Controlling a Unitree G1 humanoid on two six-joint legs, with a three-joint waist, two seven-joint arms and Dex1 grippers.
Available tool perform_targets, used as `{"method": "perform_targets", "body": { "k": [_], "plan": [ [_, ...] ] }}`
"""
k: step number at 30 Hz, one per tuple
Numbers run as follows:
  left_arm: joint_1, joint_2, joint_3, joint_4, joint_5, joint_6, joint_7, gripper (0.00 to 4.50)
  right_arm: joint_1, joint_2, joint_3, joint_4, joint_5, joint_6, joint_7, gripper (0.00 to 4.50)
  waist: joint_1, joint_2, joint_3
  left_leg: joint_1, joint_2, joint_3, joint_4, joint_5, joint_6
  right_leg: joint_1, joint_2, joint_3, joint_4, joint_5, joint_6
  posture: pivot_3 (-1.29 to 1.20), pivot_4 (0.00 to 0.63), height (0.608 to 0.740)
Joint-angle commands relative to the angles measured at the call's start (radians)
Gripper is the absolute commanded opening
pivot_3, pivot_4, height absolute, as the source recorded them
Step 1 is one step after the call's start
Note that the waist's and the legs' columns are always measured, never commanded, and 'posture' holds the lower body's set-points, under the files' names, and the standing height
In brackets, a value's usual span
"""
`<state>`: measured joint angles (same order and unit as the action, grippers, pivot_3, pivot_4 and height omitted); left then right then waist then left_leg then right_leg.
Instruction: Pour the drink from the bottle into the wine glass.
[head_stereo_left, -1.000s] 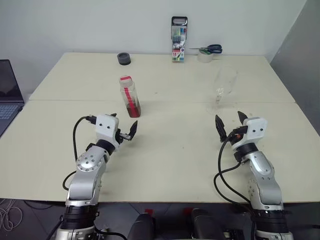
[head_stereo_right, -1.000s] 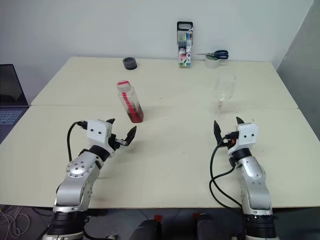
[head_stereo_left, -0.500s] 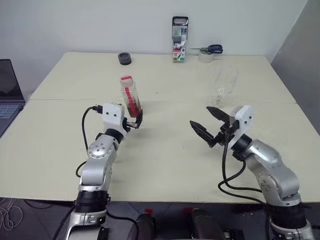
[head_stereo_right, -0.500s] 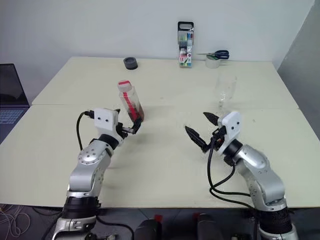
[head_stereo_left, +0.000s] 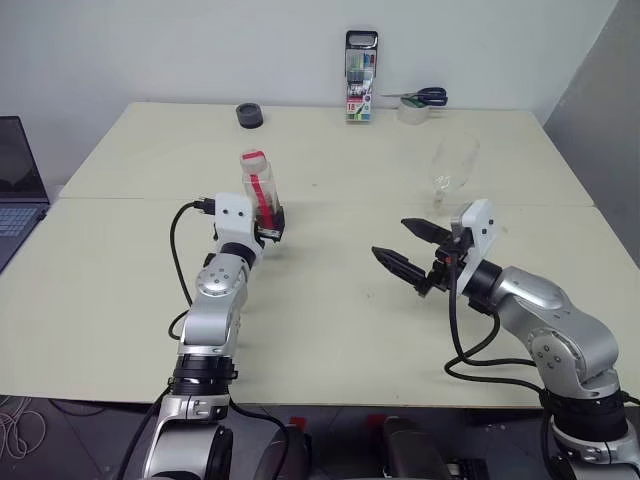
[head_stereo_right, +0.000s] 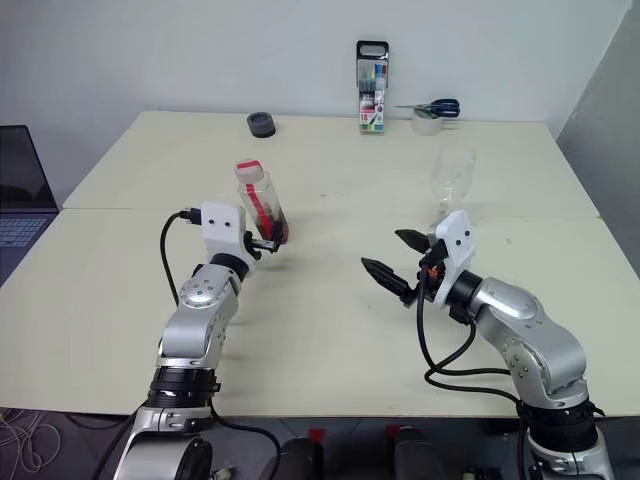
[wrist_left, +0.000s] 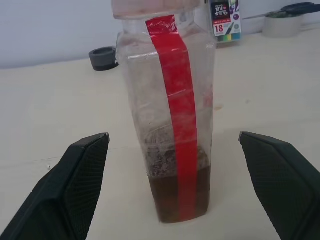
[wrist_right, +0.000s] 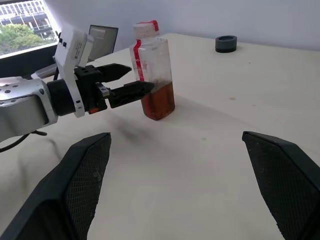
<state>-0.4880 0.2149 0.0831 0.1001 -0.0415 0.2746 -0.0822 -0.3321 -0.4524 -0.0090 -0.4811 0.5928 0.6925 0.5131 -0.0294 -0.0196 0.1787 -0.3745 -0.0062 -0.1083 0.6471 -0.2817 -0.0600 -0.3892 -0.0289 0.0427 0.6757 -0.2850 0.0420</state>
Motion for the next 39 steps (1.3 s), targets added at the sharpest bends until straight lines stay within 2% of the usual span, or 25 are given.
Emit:
{"method": "perform_targets", "body": {
  "k": [1, 15, 26, 36, 39],
  "plan": [
    [-0.039, -0.004, 0.006, 0.003, 0.015, -0.035, 0.024, 4.45, -0.03, -0.013, -0.013, -0.044, 0.008, -0.006, 0.006, 4.5, 0.0, 0.0, 0.0, 0.0, 0.0, 0.0, 0.0, 0.0, 0.0, 0.0, 0.0, 0.0, 0.0, 0.0, 0.0, 0.0, 0.15, 0.74],
    [-0.19, -0.018, 0.027, 0.179, 0.012, -0.076, 0.077, 4.45, -0.16, -0.019, 0.001, 0.02, 0.04, 0.051, 0.045, 4.5, 0.0, 0.0, 0.0, -0.001, 0.0, -0.001, 0.0, 0.0, 0.0, 0.0, 0.0, -0.001, -0.001, 0.0, 0.0, 0.0, 0.15, 0.74],
    [-0.29, 0.006, 0.037, 0.332, 0.004, -0.112, 0.051, 4.45, -0.183, -0.023, 0.009, 0.039, 0.015, 0.044, 0.059, 4.5, -0.001, 0.0, 0.0, -0.007, -0.001, 0.0, 0.001, 0.002, -0.004, -0.006, -0.001, -0.001, 0.0, 0.0, 0.0, 0.0, 0.15, 0.74],
    [-0.328, 0.005, 0.035, 0.385, 0.009, -0.142, 0.048, 4.45, -0.181, -0.013, -0.011, 0.037, 0.026, 0.045, 0.048, 4.5, -0.001, 0.0, 0.0, -0.008, -0.001, 0.0, 0.001, 0.002, -0.004, -0.008, -0.001, -0.001, 0.001, 0.0, 0.0, 0.0, 0.15, 0.74],
    [-0.328, 0.007, 0.029, 0.384, 0.012, -0.152, 0.04, 3.87, -0.18, -0.013, -0.015, 0.037, 0.029, 0.045, 0.046, 4.5, -0.001, 0.0, 0.0, -0.008, -0.001, 0.0, 0.001, 0.002, -0.004, -0.008, -0.001, -0.001, 0.002, 0.0, 0.0, 0.0, 0.15, 0.74]
  ]
}}
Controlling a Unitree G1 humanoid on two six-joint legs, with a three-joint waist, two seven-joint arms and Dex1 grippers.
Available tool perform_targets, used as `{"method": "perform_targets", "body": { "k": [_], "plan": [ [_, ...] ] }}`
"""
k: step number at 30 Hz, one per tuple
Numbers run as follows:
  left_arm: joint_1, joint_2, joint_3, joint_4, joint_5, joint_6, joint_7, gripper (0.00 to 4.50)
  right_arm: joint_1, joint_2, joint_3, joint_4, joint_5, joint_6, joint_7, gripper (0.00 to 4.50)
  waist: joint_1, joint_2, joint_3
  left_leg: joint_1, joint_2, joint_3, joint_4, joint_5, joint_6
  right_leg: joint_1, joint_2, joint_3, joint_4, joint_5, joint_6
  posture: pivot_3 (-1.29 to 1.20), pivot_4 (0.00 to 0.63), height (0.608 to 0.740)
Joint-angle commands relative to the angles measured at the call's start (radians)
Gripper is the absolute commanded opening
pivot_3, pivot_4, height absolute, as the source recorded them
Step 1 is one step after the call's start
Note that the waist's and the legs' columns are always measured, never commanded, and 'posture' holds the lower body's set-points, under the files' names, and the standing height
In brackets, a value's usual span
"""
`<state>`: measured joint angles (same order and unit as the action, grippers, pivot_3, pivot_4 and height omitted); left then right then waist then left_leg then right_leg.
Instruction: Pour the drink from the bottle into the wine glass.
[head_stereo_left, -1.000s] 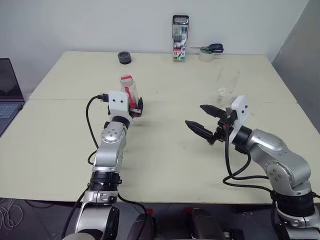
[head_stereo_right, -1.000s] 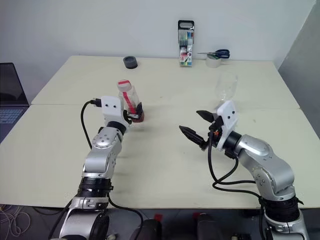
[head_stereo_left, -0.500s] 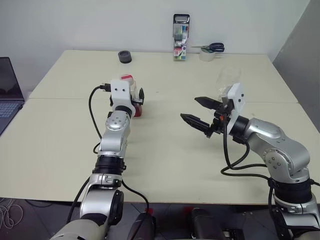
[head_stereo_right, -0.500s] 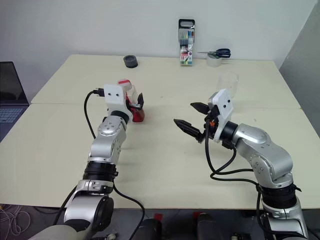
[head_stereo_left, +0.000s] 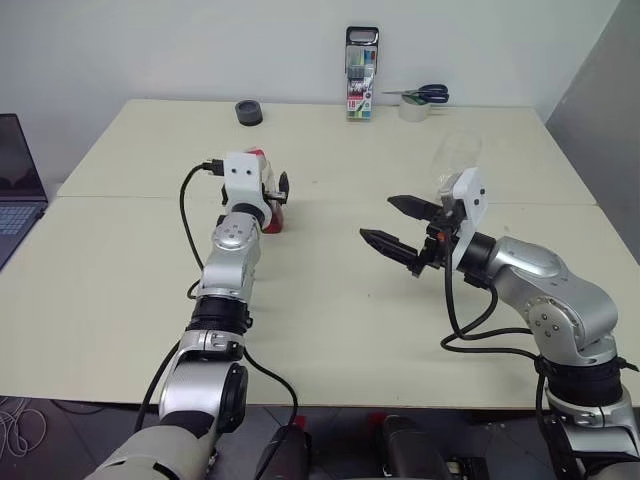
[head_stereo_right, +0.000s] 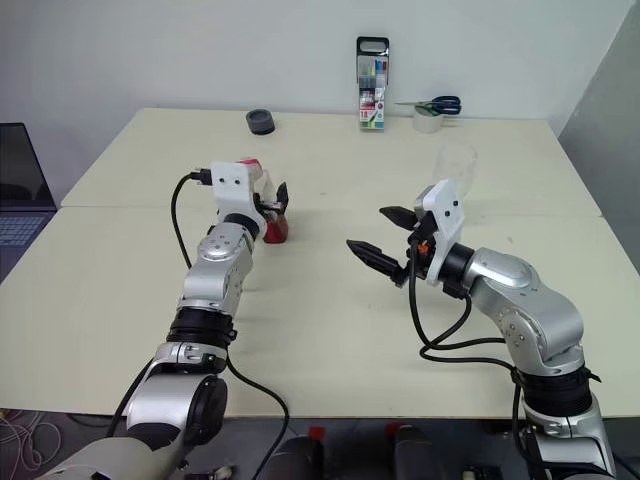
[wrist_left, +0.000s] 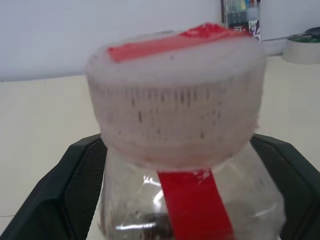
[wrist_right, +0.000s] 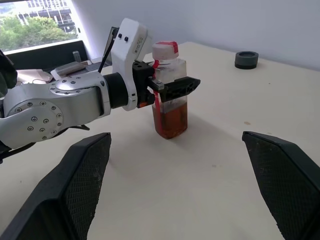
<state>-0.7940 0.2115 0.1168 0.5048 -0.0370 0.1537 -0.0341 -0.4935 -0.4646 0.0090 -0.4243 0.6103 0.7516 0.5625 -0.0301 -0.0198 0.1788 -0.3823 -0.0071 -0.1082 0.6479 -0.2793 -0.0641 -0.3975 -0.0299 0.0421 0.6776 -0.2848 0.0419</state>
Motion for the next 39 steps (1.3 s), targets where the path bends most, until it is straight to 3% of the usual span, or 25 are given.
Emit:
{"method": "perform_targets", "body": {
  "k": [1, 6, 7, 17, 23, 31, 39],
  "plan": [
    [-0.02, 0.01, -0.005, -0.023, 0.007, -0.032, -0.009, 3.58, -0.019, -0.001, -0.034, -0.02, 0.012, -0.014, -0.003, 4.5, 0.0, 0.0, 0.0, 0.0, 0.0, 0.0, 0.0, 0.0, 0.0, 0.0, 0.0, 0.0, 0.0, 0.0, 0.0, 0.0, 0.15, 0.74],
    [0.0, 0.007, -0.006, -0.048, 0.003, -0.023, -0.014, 1.99, -0.017, -0.001, -0.036, -0.022, 0.013, -0.012, -0.003, 4.5, -0.001, 0.0, 0.0, 0.0, 0.0, 0.0, 0.0, 0.0, 0.0, 0.0, 0.0, 0.0, 0.0, 0.0, 0.0, 0.0, 0.15, 0.74],
    [0.007, 0.007, -0.004, -0.056, 0.002, -0.019, -0.014, 1.86, -0.016, 0.0, -0.037, -0.021, 0.014, -0.012, -0.003, 4.5, -0.001, 0.0, 0.0, 0.0, 0.0, 0.0, 0.0, 0.0, 0.0, -0.001, 0.0, 0.0, 0.0, 0.0, 0.0, 0.0, 0.15, 0.74],
    [0.132, 0.032, -0.004, -0.216, 0.008, 0.012, -0.04, 1.82, -0.019, 0.015, -0.033, -0.013, -0.002, -0.045, -0.001, 4.5, -0.004, 0.0, 0.0, -0.002, 0.001, 0.003, 0.0, 0.0, 0.0, -0.006, 0.0, 0.002, 0.003, 0.0, 0.0, 0.0, 0.15, 0.74],
    [0.186, 0.048, -0.006, -0.31, -0.089, 0.03, -0.193, 1.82, -0.008, 0.018, -0.006, -0.012, -0.05, -0.105, 0.009, 4.5, -0.001, 0.0, 0.0, -0.003, 0.0, 0.003, 0.0, 0.001, -0.001, -0.006, 0.0, 0.002, 0.003, 0.0, 0.0, 0.0, 0.15, 0.74],
    [0.169, 0.061, -0.082, -0.333, -0.259, 0.091, -0.572, 1.8, 0.044, -0.01, -0.045, -0.117, 0.005, -0.036, -0.018, 4.5, 0.002, 0.0, 0.0, -0.01, 0.0, 0.0, 0.006, 0.001, -0.001, -0.007, -0.001, 0.0, 0.003, 0.0, 0.0, 0.0, 0.15, 0.74],
    [0.053, 0.09, -0.209, -0.2, -0.277, 0.021, -0.958, 1.8, 0.068, -0.053, -0.087, -0.283, 0.08, 0.135, -0.141, 4.5, 0.0, 0.0, 0.0, -0.013, 0.0, -0.002, 0.013, 0.0, 0.0, -0.007, 0.001, -0.001, 0.003, 0.0, 0.0, 0.0, 0.15, 0.74]
  ]
}}
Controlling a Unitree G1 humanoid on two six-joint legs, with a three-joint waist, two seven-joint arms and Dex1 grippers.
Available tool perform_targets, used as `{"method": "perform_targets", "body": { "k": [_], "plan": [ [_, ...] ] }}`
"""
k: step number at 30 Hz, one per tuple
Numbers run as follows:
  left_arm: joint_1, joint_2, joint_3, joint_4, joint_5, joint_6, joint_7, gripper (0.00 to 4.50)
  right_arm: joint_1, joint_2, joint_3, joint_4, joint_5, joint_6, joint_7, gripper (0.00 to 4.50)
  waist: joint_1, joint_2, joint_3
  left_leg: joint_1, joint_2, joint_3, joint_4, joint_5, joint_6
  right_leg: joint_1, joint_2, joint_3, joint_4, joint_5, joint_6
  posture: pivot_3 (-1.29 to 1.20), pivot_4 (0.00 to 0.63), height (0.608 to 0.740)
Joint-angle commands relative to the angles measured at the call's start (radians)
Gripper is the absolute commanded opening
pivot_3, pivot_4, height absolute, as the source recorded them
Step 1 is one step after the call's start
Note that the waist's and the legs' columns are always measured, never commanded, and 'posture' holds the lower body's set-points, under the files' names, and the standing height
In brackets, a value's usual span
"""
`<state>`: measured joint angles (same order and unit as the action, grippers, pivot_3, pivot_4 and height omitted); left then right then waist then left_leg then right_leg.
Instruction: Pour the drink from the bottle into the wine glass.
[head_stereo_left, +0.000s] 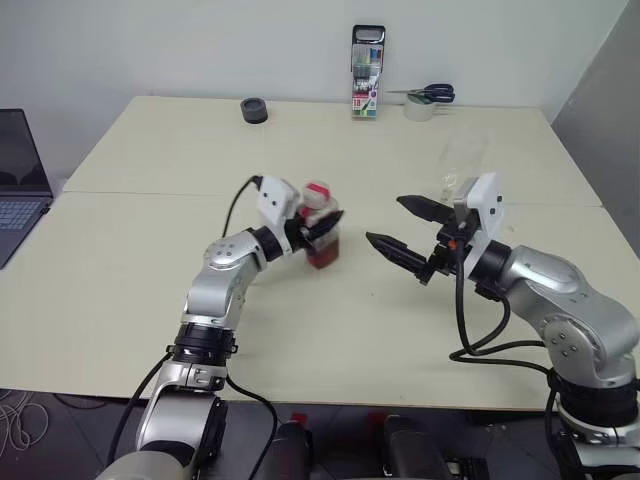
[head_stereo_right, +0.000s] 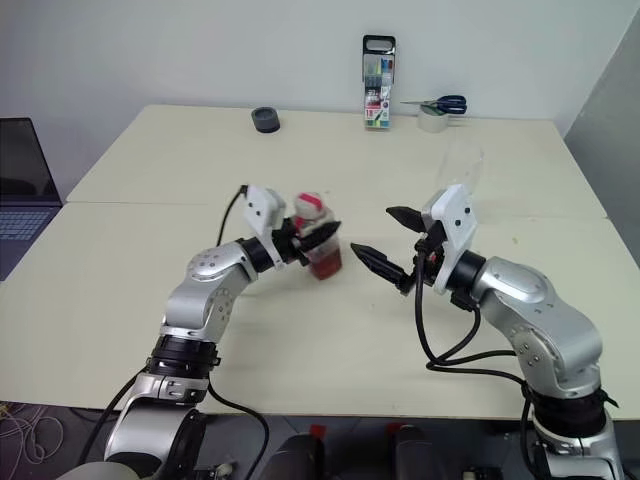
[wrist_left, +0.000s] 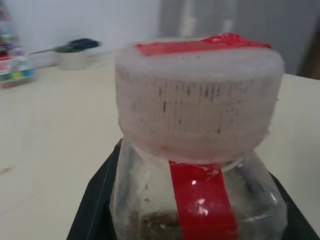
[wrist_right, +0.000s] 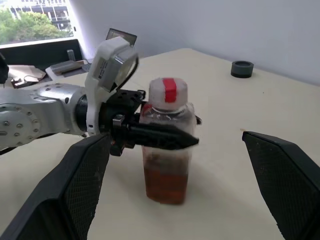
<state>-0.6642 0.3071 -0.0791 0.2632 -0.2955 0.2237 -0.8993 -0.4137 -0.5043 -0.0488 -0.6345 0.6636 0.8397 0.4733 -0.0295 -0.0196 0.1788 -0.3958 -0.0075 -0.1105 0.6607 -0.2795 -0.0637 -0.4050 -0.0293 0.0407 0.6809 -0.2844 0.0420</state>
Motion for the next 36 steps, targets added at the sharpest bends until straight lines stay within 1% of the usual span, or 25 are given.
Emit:
{"method": "perform_targets", "body": {
  "k": [1, 5, 10, 14, 19, 26, 29, 31, 32, 35, 36],
  "plan": [
    [-0.1, -0.012, -0.017, 0.073, -0.019, -0.059, -0.118, 1.8, -0.015, -0.018, -0.022, -0.081, 0.017, 0.055, -0.065, 4.5, -0.001, 0.0, 0.0, 0.0, 0.0, 0.0, 0.0, 0.0, 0.001, 0.0, 0.0, 0.0, 0.0, 0.0, 0.0, 0.0, 0.15, 0.74],
    [-0.168, -0.042, -0.037, 0.164, -0.016, -0.099, -0.212, 1.8, -0.035, 0.006, -0.009, -0.093, 0.017, 0.079, -0.117, 4.5, -0.003, 0.0, 0.0, 0.0, 0.0, 0.0, 0.0, -0.002, 0.003, 0.0, 0.001, 0.0, 0.0, 0.0, 0.0, 0.0, 0.15, 0.74],
    [-0.213, -0.071, -0.063, 0.241, 0.016, -0.168, -0.281, 1.8, -0.095, 0.045, 0.037, -0.058, -0.021, 0.069, -0.159, 4.5, -0.006, 0.0, 0.0, 0.0, 0.001, 0.0, 0.0, -0.002, 0.003, 0.0, 0.001, 0.0, 0.001, 0.0, 0.0, 0.0, 0.15, 0.74],
    [-0.221, -0.082, -0.068, 0.258, 0.026, -0.187, -0.307, 1.8, -0.141, 0.073, 0.077, -0.002, -0.073, 0.046, -0.175, 4.5, -0.006, 0.0, 0.0, 0.0, 0.001, 0.0, 0.0, -0.002, 0.003, -0.001, 0.001, 0.0, 0.001, 0.0, 0.0, 0.0, 0.15, 0.74],
    [-0.214, -0.084, -0.065, 0.253, 0.031, -0.192, -0.314, 1.8, -0.151, 0.074, 0.112, 0.04, -0.122, 0.021, -0.157, 4.5, -0.006, 0.0, 0.0, 0.0, 0.0, 0.0, 0.001, -0.002, 0.003, -0.001, 0.001, 0.0, 0.001, 0.0, 0.0, 0.0, 0.15, 0.74],
    [-0.207, -0.081, -0.06, 0.244, 0.03, -0.189, -0.314, 1.8, -0.153, 0.094, 0.12, 0.072, -0.157, 0.001, -0.149, 4.5, -0.006, 0.0, 0.0, -0.001, 0.0, 0.0, 0.001, -0.002, 0.003, -0.001, 0.001, 0.0, 0.001, 0.0, 0.0, 0.0, 0.15, 0.74],
    [-0.208, -0.081, -0.06, 0.243, 0.03, -0.188, -0.314, 1.8, -0.148, 0.104, 0.118, 0.075, -0.164, -0.003, -0.147, 3.9, -0.006, 0.0, 0.0, -0.001, 0.0, 0.0, 0.001, -0.002, 0.003, -0.001, 0.001, 0.0, 0.001, 0.0, 0.0, 0.0, 0.15, 0.74],
    [-0.208, -0.081, -0.06, 0.242, 0.029, -0.187, -0.315, 1.8, -0.145, 0.109, 0.119, 0.076, -0.169, -0.004, -0.143, 3.28, -0.006, 0.0, 0.0, -0.001, 0.0, 0.0, 0.001, -0.002, 0.003, -0.001, 0.001, 0.0, 0.001, 0.0, 0.0, 0.0, 0.15, 0.74],
    [-0.207, -0.082, -0.061, 0.241, 0.029, -0.186, -0.315, 1.8, -0.143, 0.11, 0.119, 0.075, -0.171, -0.004, -0.14, 2.89, -0.006, 0.0, 0.0, -0.001, 0.0, 0.0, 0.001, -0.002, 0.003, -0.001, 0.001, 0.0, 0.001, 0.0, 0.0, 0.0, 0.15, 0.74],
    [-0.208, -0.083, -0.06, 0.241, 0.028, -0.187, -0.314, 1.8, -0.139, 0.111, 0.125, 0.073, -0.174, 0.001, -0.127, 1.9, -0.006, 0.0, 0.0, -0.001, 0.0, 0.0, 0.001, -0.002, 0.003, -0.001, 0.001, 0.0, 0.001, 0.0, 0.0, 0.0, 0.15, 0.74],
    [-0.208, -0.083, -0.059, 0.241, 0.027, -0.187, -0.313, 1.8, -0.137, 0.11, 0.127, 0.073, -0.174, 0.003, -0.122, 1.81, -0.006, 0.0, 0.0, -0.001, 0.0, 0.0, 0.001, -0.002, 0.003, -0.001, 0.001, 0.0, 0.001, 0.0, 0.0, 0.0, 0.15, 0.74]
  ]
}}
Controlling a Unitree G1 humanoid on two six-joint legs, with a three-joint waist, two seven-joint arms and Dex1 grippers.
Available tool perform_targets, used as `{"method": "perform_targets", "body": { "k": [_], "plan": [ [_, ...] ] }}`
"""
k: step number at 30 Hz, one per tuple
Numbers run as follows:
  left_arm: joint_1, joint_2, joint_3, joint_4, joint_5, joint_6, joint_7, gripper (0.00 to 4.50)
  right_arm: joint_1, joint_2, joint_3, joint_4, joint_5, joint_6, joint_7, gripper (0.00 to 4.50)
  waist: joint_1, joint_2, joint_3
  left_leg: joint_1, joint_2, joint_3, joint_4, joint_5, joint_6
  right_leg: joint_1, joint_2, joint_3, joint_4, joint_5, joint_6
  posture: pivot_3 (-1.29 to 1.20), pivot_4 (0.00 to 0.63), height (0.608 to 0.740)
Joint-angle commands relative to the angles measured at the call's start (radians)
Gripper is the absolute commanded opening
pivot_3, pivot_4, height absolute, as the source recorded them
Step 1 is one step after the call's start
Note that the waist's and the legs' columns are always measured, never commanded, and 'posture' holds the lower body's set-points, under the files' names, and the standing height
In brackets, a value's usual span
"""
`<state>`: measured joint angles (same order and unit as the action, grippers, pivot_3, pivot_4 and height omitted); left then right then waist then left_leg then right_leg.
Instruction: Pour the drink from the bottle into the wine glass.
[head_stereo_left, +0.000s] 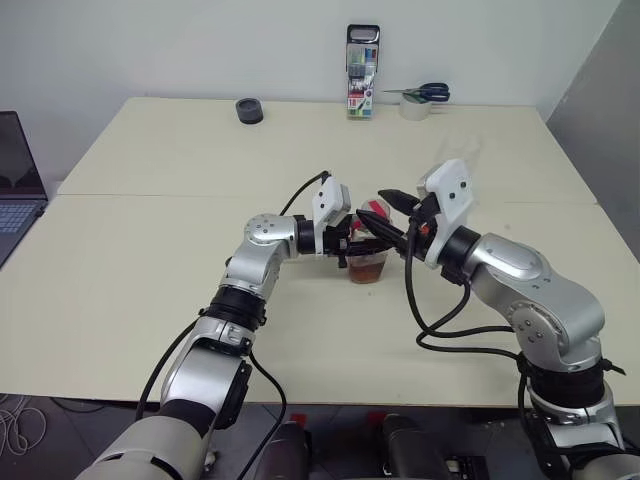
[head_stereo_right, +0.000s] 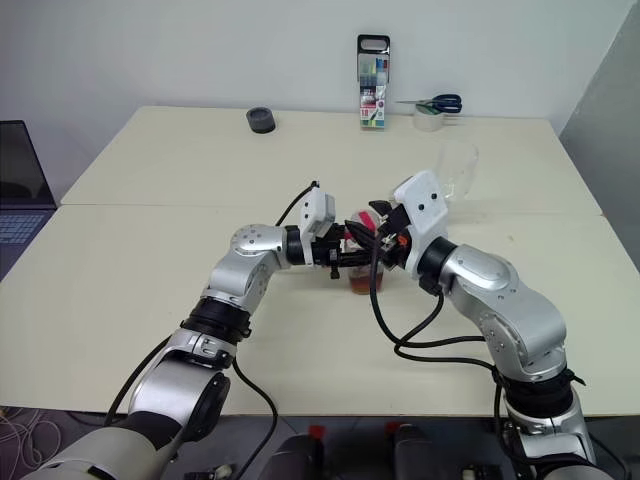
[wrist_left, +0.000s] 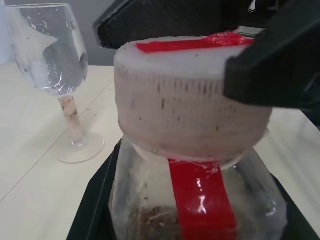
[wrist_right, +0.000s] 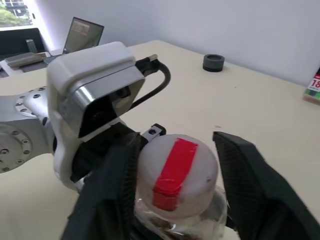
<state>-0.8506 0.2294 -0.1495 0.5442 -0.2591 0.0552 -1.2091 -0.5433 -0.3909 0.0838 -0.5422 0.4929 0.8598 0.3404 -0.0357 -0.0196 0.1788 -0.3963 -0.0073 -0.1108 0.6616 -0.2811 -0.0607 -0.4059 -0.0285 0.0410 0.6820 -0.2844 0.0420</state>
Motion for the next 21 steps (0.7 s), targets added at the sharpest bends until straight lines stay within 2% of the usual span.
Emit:
{"method": "perform_targets", "body": {
  "k": [1, 6, 10, 15, 20, 21],
  "plan": [
    [-0.022, -0.007, 0.011, -0.041, -0.01, -0.019, -0.003, 1.8, -0.006, -0.005, -0.005, -0.02, 0.0, -0.012, 0.018, 1.81, 0.0, 0.0, 0.0, 0.0, 0.0, 0.0, 0.0, 0.0, 0.0, 0.0, 0.0, 0.0, 0.0, 0.0, 0.0, 0.0, 0.15, 0.74],
    [-0.022, -0.008, 0.011, -0.052, -0.014, -0.016, -0.005, 1.8, -0.006, -0.016, 0.002, 0.008, 0.004, -0.016, 0.056, 1.81, 0.0, 0.0, 0.0, 0.0, 0.0, 0.0, 0.0, 0.0, 0.0, 0.0, 0.0, 0.0, 0.0, 0.0, 0.0, 0.0, 0.15, 0.74],
    [-0.02, -0.008, -0.004, -0.068, -0.011, -0.03, -0.033, 1.8, -0.068, -0.151, 0.033, 0.163, -0.009, -0.168, 0.352, 1.81, 0.0, 0.0, 0.0, 0.0, -0.001, 0.001, 0.001, 0.0, 0.0, 0.0, 0.0, 0.0, 0.0, 0.0, 0.0, 0.0, 0.15, 0.74],
    [-0.026, -0.012, -0.007, -0.072, -0.013, -0.039, -0.05, 1.79, -0.196, -0.278, 0.061, 0.397, -0.029, -0.287, 0.638, 1.81, -0.006, 0.0, 0.0, 0.0, 0.0, 0.001, 0.0, 0.0, 0.0, 0.0, 0.0, 0.0, 0.0, 0.0, 0.0, 0.0, 0.15, 0.74],
    [-0.027, -0.016, -0.003, -0.074, -0.01, -0.041, -0.04, 1.79, -0.247, -0.288, 0.051, 0.478, -0.026, -0.29, 0.7, 1.81, -0.007, 0.0, 0.0, 0.0, 0.0, 0.001, 0.0, 0.0, 0.0, 0.0, 0.0, 0.0, 0.0, 0.0, 0.0, 0.0, 0.15, 0.74],
    [-0.026, -0.016, -0.002, -0.074, -0.008, -0.042, -0.035, 1.78, -0.243, -0.278, 0.034, 0.476, -0.033, -0.297, 0.67, 2.16, -0.007, 0.0, 0.0, 0.0, 0.0, 0.0, 0.0, 0.0, 0.0, 0.0, 0.0, 0.0, 0.0, 0.0, 0.0, 0.0, 0.15, 0.74]
  ]
}}
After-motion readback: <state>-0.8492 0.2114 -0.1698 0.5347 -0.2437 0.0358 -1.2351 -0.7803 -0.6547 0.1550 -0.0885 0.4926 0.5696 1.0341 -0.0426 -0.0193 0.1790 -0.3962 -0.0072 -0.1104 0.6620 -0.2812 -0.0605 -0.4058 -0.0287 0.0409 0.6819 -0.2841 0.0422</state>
